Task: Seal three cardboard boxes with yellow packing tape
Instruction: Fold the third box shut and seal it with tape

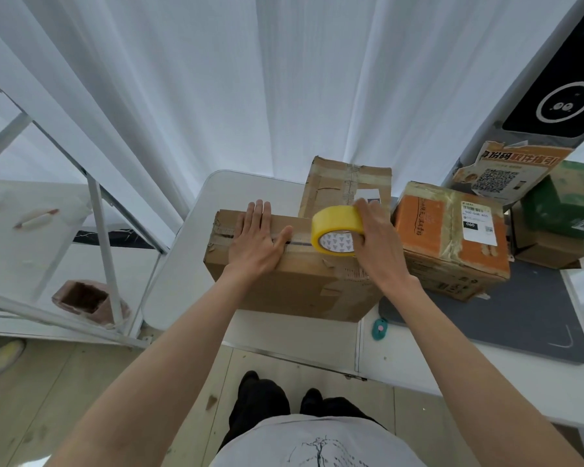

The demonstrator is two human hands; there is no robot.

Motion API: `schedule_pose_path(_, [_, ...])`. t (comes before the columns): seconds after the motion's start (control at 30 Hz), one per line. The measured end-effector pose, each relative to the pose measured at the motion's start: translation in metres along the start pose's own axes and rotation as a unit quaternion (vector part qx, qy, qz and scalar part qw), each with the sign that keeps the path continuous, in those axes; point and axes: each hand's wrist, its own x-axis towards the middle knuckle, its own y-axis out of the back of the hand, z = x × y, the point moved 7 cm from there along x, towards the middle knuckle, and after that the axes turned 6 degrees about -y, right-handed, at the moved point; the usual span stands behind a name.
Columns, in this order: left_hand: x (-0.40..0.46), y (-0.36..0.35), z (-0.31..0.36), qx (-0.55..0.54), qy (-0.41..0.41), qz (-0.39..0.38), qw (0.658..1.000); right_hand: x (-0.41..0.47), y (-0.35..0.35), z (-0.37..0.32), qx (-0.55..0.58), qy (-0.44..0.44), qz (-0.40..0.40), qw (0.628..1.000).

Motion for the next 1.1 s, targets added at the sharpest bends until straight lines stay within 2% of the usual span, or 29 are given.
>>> schedule_pose_path(0.13, [0.002, 0.000, 0.002, 0.017, -0.009, -0.006, 1.000, -0.006, 0.025, 0.035, -0.065, -0.054, 0.038, 0.996])
schedule_pose_path(0.23, [0.005, -0.001, 0.002, 0.021, -0.014, -0.012, 1.000, -0.009, 0.035, 0.046, -0.095, -0.053, 0.052, 0.993])
schedule_pose_path(0.6, [0.004, 0.000, 0.002, 0.026, -0.010, -0.014, 0.999, -0.017, 0.030, 0.051, -0.041, -0.049, 0.084, 0.994])
schedule_pose_path(0.77, [0.004, -0.003, 0.008, 0.044, 0.015, -0.028, 0.999, -0.020, 0.019, 0.078, 0.102, -0.125, 0.068, 0.985])
schedule_pose_path(0.87, [0.002, -0.007, 0.026, 0.039, -0.008, -0.016, 0.999, -0.026, 0.003, 0.095, 0.220, -0.177, 0.044, 0.958])
schedule_pose_path(0.97, [-0.001, -0.012, 0.051, 0.018, -0.051, 0.002, 0.999, -0.028, -0.007, 0.104, 0.295, -0.217, 0.026, 0.930])
schedule_pose_path(1.1, [-0.003, -0.011, 0.060, -0.009, -0.065, 0.035, 0.997, -0.024, -0.021, 0.100, 0.388, -0.258, -0.013, 0.885])
